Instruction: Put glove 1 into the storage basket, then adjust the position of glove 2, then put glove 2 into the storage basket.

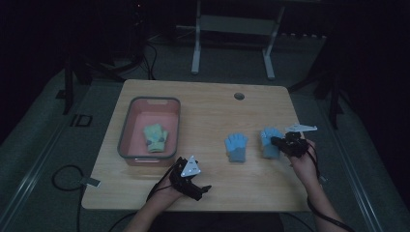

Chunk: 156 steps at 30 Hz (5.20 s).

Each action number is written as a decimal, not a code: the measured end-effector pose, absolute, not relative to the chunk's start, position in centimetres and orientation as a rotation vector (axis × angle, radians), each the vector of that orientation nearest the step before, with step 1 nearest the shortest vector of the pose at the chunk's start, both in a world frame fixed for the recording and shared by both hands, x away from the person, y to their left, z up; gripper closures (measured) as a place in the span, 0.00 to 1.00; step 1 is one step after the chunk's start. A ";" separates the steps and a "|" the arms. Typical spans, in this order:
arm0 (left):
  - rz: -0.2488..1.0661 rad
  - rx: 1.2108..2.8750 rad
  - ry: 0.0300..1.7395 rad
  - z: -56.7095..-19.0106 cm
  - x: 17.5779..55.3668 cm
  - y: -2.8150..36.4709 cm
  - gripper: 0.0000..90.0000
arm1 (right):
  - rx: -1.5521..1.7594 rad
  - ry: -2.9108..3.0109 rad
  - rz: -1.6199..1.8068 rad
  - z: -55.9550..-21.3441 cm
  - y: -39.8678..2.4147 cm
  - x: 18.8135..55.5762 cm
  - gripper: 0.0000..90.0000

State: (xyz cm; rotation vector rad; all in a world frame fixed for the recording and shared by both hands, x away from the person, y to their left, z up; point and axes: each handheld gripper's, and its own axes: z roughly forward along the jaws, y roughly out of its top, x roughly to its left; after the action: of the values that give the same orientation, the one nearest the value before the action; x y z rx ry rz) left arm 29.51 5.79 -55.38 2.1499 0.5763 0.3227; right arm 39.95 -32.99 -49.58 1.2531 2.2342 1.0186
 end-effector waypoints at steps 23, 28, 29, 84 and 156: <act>0.329 2.148 0.572 -55.3 29.4 5.8 0.00 | 1.098 2.281 1.123 -46.2 -26.2 39.6 0.96; 0.322 2.139 0.572 -55.3 29.4 5.8 0.00 | 1.076 2.300 1.137 -46.2 -24.6 39.6 0.96; 0.323 2.138 0.572 -55.3 29.4 5.9 0.00 | 1.073 2.305 1.141 -46.2 -24.2 39.6 0.96; 0.319 2.151 0.582 -54.7 29.3 5.4 0.00 | 1.063 2.441 1.196 -51.0 -24.3 39.9 0.16; 0.486 2.447 0.054 -54.3 38.6 -7.6 0.67 | 1.187 2.410 1.206 -51.1 -27.2 43.9 0.44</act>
State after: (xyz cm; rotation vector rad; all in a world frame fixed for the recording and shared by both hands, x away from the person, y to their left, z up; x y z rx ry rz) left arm 38.62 -7.64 -54.33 2.4468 0.0536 0.4863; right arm 43.89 -27.21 -51.07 1.1869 2.4096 1.2065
